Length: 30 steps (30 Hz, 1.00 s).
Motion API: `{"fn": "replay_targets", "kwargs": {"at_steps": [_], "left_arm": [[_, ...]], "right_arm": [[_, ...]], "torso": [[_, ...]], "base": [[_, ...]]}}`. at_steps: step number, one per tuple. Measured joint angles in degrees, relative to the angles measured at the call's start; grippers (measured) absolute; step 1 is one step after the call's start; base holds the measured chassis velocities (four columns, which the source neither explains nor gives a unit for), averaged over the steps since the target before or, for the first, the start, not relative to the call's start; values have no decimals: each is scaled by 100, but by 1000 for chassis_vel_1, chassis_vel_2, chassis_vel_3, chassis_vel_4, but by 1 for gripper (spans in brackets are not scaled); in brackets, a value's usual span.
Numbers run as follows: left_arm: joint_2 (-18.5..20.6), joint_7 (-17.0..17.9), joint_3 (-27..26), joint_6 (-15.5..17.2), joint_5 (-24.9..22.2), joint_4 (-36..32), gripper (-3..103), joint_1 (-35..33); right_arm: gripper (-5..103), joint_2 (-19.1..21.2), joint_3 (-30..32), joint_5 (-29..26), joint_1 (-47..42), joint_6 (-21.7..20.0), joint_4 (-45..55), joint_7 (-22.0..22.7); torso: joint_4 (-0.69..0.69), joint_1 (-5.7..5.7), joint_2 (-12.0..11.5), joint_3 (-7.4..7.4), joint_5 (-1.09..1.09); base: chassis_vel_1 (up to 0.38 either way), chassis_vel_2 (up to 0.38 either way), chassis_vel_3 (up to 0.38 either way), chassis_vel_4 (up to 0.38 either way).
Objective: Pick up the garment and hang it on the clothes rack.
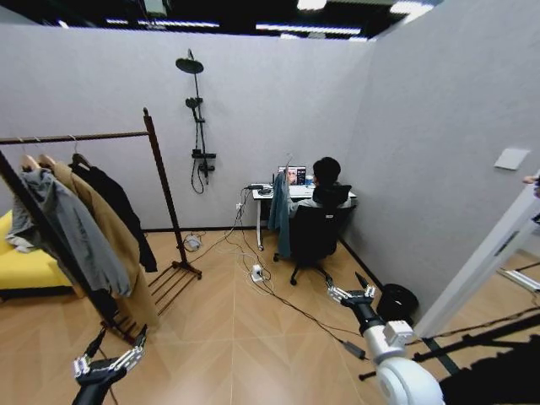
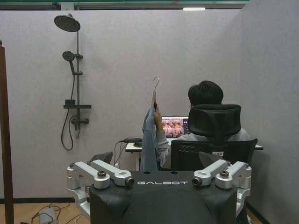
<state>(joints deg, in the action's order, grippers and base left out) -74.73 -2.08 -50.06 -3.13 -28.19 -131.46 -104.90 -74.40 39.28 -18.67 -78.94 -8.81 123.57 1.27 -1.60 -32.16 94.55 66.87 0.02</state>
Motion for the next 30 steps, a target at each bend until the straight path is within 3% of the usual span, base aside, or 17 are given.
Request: {"fn": "replay_targets", "kwargs": {"at_steps": [4, 5, 8, 11, 15, 16, 20, 23, 25, 26, 28, 30], "left_arm": [[1, -1, 0, 0, 0, 0, 100, 0], [1, -1, 0, 0, 0, 0, 100, 0], [1, -1, 0, 0, 0, 0, 100, 0], [0, 0, 0, 0, 0, 0, 100, 1], [0, -1, 0, 0, 0, 0, 100, 0], [1, -1, -1, 0, 0, -1, 100, 0], [0, 0, 0, 0, 0, 0, 100, 0], [0, -1, 0, 0, 0, 0, 100, 0], [1, -1, 0, 0, 0, 0, 100, 0], [0, -1, 0, 0, 0, 0, 100, 0], [0, -1, 0, 0, 0, 0, 100, 0], [1, -1, 0, 0, 0, 0, 100, 1]], "right_arm": [[100, -2, -23, 19, 4, 3, -2, 2], [100, -3, -45, 28, 23, 2, -6, 10], [100, -2, -73, 37, 52, -2, -6, 27], [100, -3, -95, 41, 73, -9, -16, 44], [100, 1, -96, 42, 72, -11, -30, 49], [100, 6, -95, 42, 70, -11, -36, 49], [100, 16, -77, 42, 67, -12, -38, 63], [100, 21, -70, 44, 67, -18, -39, 75], [100, 22, -62, 45, 71, -21, -38, 112], [100, 24, -60, 44, 82, -45, -39, 149], [100, 35, -51, 29, 104, -84, -53, 191], [100, 76, -7, -33, 181, -128, -109, 264]], "torso": [[-3, 0, 0, -1, -6], [0, -2, -1, 1, 3], [-2, 2, 1, -1, -7], [0, -1, -1, 1, 5], [-3, 3, 1, -1, -7], [-1, 1, 0, 1, 3], [-2, 3, 2, -1, -9], [0, 2, 0, 0, 4], [-2, 3, 1, -1, -11], [-2, 2, 1, -1, 2], [-1, 2, 0, 0, 4], [-3, 2, 1, -1, -4]], "base": [[-362, 361, 369, -382], [-366, 374, 335, -364], [-377, 369, 346, -344], [-352, 361, 358, -351], [-365, 354, 363, -358], [-355, 372, 314, -358], [-346, 358, 365, -338], [-358, 362, 332, -358], [-360, 334, 361, -358], [-321, 359, 358, -368], [-321, 348, 346, -368], [-360, 337, 332, -314]]}}
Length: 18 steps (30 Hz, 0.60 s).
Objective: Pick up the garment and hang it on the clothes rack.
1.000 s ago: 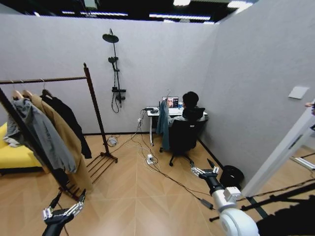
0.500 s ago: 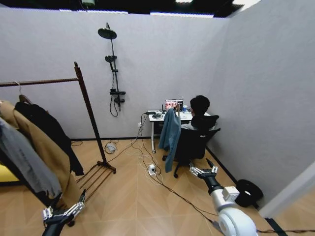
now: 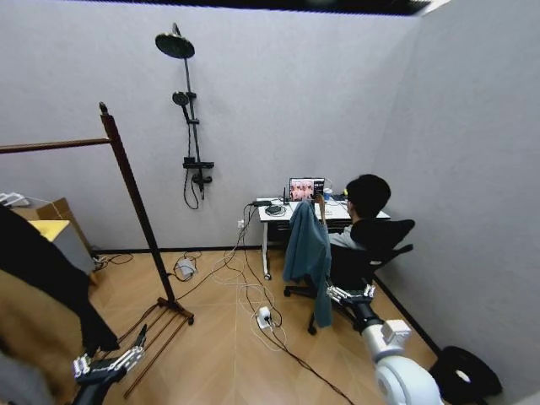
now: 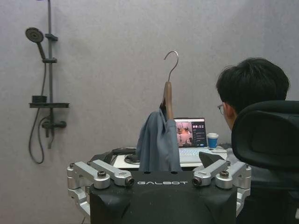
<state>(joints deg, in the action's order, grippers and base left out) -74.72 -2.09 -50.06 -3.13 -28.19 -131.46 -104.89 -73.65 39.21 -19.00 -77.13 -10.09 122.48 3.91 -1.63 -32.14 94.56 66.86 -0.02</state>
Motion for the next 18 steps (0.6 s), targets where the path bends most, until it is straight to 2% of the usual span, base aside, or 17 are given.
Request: {"fn": "replay_targets", "kwargs": {"at_steps": [2, 3, 4, 5, 6, 7, 8, 10, 11, 13, 16, 18], "left_arm": [[0, 1, 0, 0, 0, 0, 100, 0], [0, 1, 0, 0, 0, 0, 100, -1], [0, 0, 1, 0, 0, 0, 100, 0], [0, 0, 1, 0, 0, 0, 100, 0], [0, 0, 0, 0, 0, 0, 100, 0], [0, 3, 0, 0, 0, 0, 100, 1], [0, 3, 0, 0, 0, 0, 100, 1], [0, 0, 0, 0, 0, 0, 100, 0], [0, 0, 0, 0, 0, 0, 100, 0], [0, 2, 0, 0, 0, 0, 100, -3], [0, 2, 0, 0, 0, 0, 100, -2], [0, 1, 0, 0, 0, 0, 100, -3]], "right_arm": [[100, 126, 78, -132, 174, -47, -138, 52], [100, 264, 132, -265, 370, -89, -264, 66], [100, 461, 194, -415, 606, -119, -409, 57], [100, 461, 194, -415, 606, -119, -409, 57], [100, 606, 218, -510, 765, -135, -503, 27], [100, 946, 207, -682, 1105, -158, -742, -40], [100, 946, 207, -682, 1105, -158, -742, -40], [100, 1361, 78, -870, 1533, -160, -1079, -141], [100, 1361, 78, -870, 1533, -160, -1079, -141], [100, 1783, -327, -1094, 2245, -154, -1590, -225], [100, 1879, -533, -1219, 2599, -181, -1811, -225], [100, 1972, -797, -1278, 3169, -337, -2181, -225]], "torso": [[1, -2, -1, 1, 1], [9, -9, -3, 3, 12], [1, -11, -4, 3, 4], [1, -11, -4, 3, 4], [0, -10, -4, 3, -2], [-1, -6, -3, 2, 2], [-1, -6, -3, 2, 2], [0, -5, -3, 2, 3], [0, -5, -3, 2, 3], [3, 8, 3, -2, 5], [3, 8, 3, -1, 3], [2, 8, 3, -1, 4]], "base": [[-332, 295, 265, -283], [-216, 294, 265, -74], [-180, 173, 144, -53], [-180, 173, 144, -53], [-180, 173, 4, -53], [-113, 89, 4, -98], [-113, 89, 4, -98], [-52, 47, -38, -50], [9, 47, -54, -1], [49, -16, -14, 41], [87, -61, -49, 67], [40, -25, -13, 30]]}}
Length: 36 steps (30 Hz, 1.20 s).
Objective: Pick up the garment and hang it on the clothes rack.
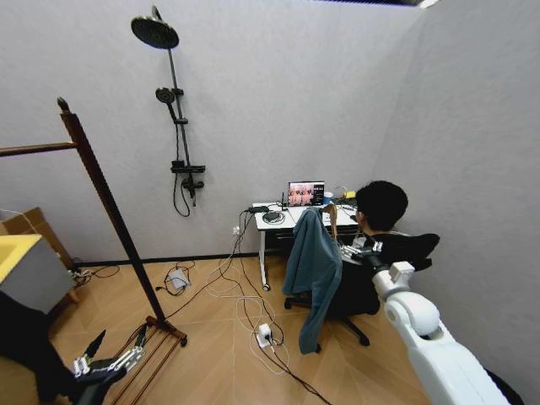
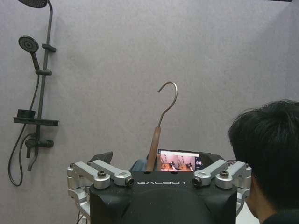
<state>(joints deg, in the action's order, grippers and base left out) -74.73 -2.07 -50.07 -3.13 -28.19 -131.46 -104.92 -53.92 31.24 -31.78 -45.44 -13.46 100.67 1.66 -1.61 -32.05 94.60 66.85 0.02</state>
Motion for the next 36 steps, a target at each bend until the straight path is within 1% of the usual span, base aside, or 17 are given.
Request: {"fn": "replay_targets", "kwargs": {"at_steps": [5, 9, 13, 17, 21, 22, 23, 25, 26, 28, 29, 30, 31, 32, 33, 35, 36], "left_arm": [[0, -1, 1, 0, 0, 0, 100, 1], [0, -1, 0, 0, 0, 0, 100, 2], [0, -1, 0, 0, 0, 0, 100, 2], [0, 0, 1, 0, 0, 0, 100, 2], [0, -1, 0, 0, 0, 0, 100, 2], [0, -1, 0, 0, 0, 0, 100, 2], [0, 0, 0, 0, 0, 0, 100, 2], [0, -1, 0, 0, 0, 0, 100, 2], [0, -1, 0, 0, 0, 0, 100, 2], [0, 0, 0, 0, 0, 0, 100, 2], [0, 0, 0, 0, 0, 0, 100, 2], [0, -1, 1, 0, 0, 0, 100, 2], [0, -1, 1, 0, 0, 0, 100, 2], [0, -1, 1, 0, 0, 0, 100, 2], [0, -1, 1, 0, 0, 0, 100, 2], [0, -1, 1, 0, 0, 0, 100, 2], [0, -1, 0, 0, 0, 0, 100, 2]], "right_arm": [[100, 42, -313, -42, 682, -217, -491, 87], [100, 63, -510, -46, 1032, -244, -932, 100], [100, 121, -652, -67, 1238, -137, -1287, -98], [100, 175, -788, -89, 1457, 134, -1639, -506], [99, 191, -842, -107, 1556, 193, -1746, -621], [95, 194, -865, -113, 1601, 201, -1791, -649], [95, 194, -867, -114, 1606, 202, -1795, -651], [84, 193, -889, -115, 1686, 213, -1887, -699], [84, 193, -889, -115, 1686, 213, -1887, -699], [73, 191, -901, -117, 1727, 218, -1950, -723], [73, 191, -901, -117, 1727, 218, -1950, -723], [68, 202, -910, -113, 1761, 243, -2004, -799], [57, 222, -916, -111, 1794, 275, -2054, -893], [57, 222, -916, -111, 1794, 275, -2054, -893], [51, 229, -916, -111, 1800, 309, -2074, -973], [51, 237, -917, -111, 1801, 332, -2084, -1030], [46, 243, -930, -111, 1812, 342, -2094, -1078]], "torso": [[0, -9, -3, 2, -2], [0, -11, -4, 2, -2], [-1, -10, -4, 2, 0], [-2, -9, -4, 2, -1], [-1, -9, -4, 2, -2], [-1, -9, -4, 2, -2], [-1, -9, -4, 2, -1], [-1, -9, -4, 2, -2], [-1, -9, -4, 2, -2], [-1, -9, -4, 2, -1], [-1, -9, -4, 2, -1], [0, -9, -4, 2, -1], [-1, -9, -4, 2, -2], [-1, -9, -4, 2, -2], [-1, -9, -4, 1, -2], [-1, -8, -3, 2, -1], [-1, -8, -3, 1, -2]], "base": [[0, 0, 0, 0], [0, 0, 0, 0], [0, 0, 0, 0], [0, 0, 0, 0], [0, 0, 0, 0], [0, 0, 0, 0], [0, 0, 0, 0], [0, 0, 0, 0], [0, 0, 0, 0], [0, 0, 0, 0], [0, 0, 0, 0], [0, 0, 0, 0], [0, 0, 0, 0], [0, 0, 0, 0], [0, 0, 0, 0], [0, 0, 0, 0], [0, 0, 0, 0]]}}
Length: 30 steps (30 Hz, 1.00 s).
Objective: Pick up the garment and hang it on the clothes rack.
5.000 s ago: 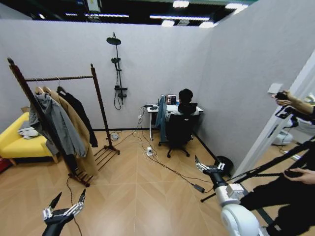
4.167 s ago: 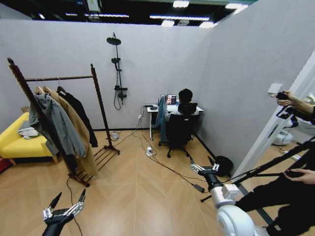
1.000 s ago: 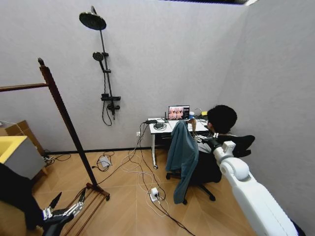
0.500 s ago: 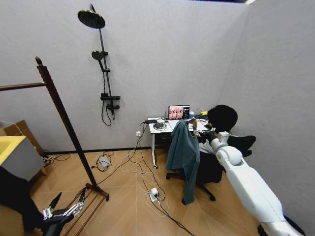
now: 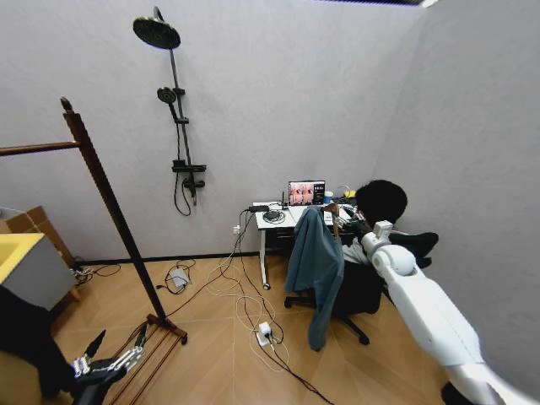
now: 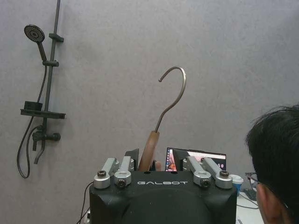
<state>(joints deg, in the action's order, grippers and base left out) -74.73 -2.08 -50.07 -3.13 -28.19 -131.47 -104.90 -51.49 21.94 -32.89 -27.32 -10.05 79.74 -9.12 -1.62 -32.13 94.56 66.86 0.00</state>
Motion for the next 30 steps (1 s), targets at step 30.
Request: {"fn": "replay_targets", "kwargs": {"at_steps": [30], "left_arm": [[0, 0, 0, 0, 0, 0, 100, 0]], "right_arm": [[9, 69, -31, -180, -290, -130, 699, 64]], "torso": [[0, 0, 0, 0, 0]], "base": [[0, 0, 0, 0]]}}
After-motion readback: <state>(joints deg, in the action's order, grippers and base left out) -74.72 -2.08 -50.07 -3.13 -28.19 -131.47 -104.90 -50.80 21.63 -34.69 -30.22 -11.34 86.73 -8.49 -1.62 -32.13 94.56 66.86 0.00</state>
